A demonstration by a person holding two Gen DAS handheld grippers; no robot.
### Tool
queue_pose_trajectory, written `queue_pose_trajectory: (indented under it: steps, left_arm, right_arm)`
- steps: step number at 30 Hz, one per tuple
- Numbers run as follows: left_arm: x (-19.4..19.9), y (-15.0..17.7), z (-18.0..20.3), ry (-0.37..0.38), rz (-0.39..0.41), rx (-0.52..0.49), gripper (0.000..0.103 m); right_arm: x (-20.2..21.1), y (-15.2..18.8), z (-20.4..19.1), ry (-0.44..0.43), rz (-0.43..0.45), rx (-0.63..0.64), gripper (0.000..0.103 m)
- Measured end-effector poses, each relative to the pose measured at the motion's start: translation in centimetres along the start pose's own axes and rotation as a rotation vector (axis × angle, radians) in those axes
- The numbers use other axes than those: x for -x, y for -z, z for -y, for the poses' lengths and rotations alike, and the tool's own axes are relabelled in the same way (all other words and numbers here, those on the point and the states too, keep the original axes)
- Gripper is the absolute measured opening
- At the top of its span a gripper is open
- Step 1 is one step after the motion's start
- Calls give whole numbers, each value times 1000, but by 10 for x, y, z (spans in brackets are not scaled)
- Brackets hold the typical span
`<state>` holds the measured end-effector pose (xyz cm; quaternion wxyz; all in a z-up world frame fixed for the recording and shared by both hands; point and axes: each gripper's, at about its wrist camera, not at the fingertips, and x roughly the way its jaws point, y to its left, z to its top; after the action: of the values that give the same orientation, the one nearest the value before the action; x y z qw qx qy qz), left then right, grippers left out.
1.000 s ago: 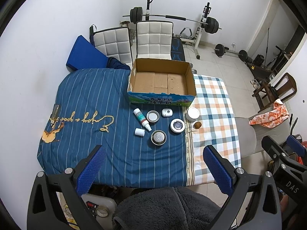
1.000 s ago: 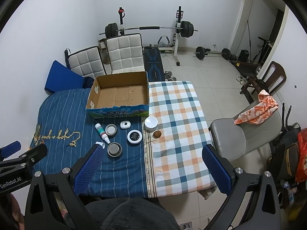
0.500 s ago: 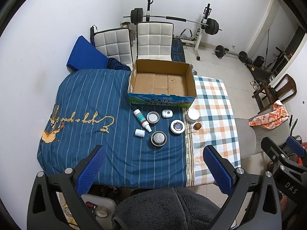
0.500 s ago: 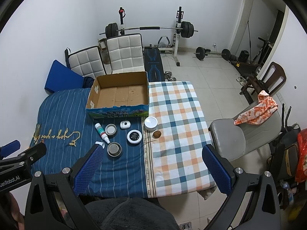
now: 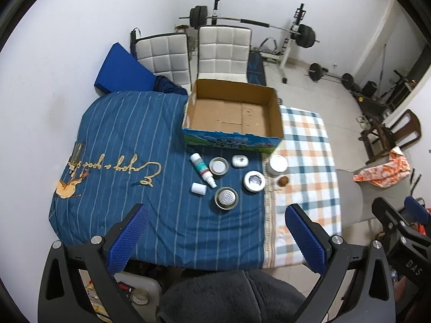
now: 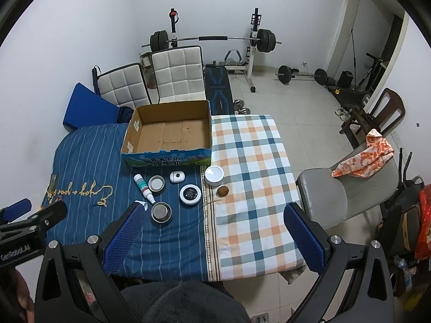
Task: Organize rigid objects
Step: 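Grasp the metal strainer cup with left tool while right tool grasps the black compact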
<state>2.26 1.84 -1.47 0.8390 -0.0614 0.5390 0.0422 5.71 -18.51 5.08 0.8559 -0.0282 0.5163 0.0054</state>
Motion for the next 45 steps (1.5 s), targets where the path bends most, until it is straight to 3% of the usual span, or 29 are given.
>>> queue_pose_trajectory:
  steps: [6, 11, 17, 23, 26, 27, 28, 29, 32, 37, 41, 42, 43, 45]
  left_arm:
    - [-83, -26, -10, -43, -83, 38, 103]
    - [-197, -28, -10, -55, -261, 44, 103]
    - [-334, 4, 3, -41, -506, 73, 103]
    - [-421, 36, 23, -47, -665, 82, 102]
    - [-443, 43, 30, -81, -683, 56, 93]
    - [-445, 44, 30, -67, -676, 66, 84]
    - [-446, 44, 30, -50, -671, 79, 72]
    - [-446, 44, 29, -52, -666, 83, 70]
    - [-441, 38, 23, -120, -630, 70, 70]
    - [-444, 31, 14, -81, -658, 85, 70]
    - [-450, 24, 9, -58, -656, 135, 72]
    - [-452, 20, 5, -54, -655, 141, 71]
    - [-450, 19, 4, -51, -650, 147, 71]
    - [-446, 16, 4, -47, -641, 154, 70]
  right_arm:
    - [-101, -19, -1, -6, -126, 25, 103]
    - [-225, -13, -7, -45, -300, 59, 103]
    - [-359, 24, -15, -69, -498, 63, 101]
    - [-409, 51, -7, -56, -572, 58, 100]
    - [-422, 54, -2, -77, -593, 42, 100]
    - [-425, 54, -3, -82, -594, 41, 100]
    - [-428, 54, -4, -111, -536, 51, 100]
    - [-431, 53, -6, -115, -536, 49, 100]
    - [-443, 49, -14, -155, -549, 40, 100]
    - [-470, 48, -42, -221, -590, 44, 100]
    - [-501, 55, -62, -199, -643, 36, 99]
    - [-506, 57, -65, -191, -652, 33, 95]
    - [-512, 60, -67, -182, -665, 30, 82]
    - [-515, 62, -73, -154, -657, 52, 79]
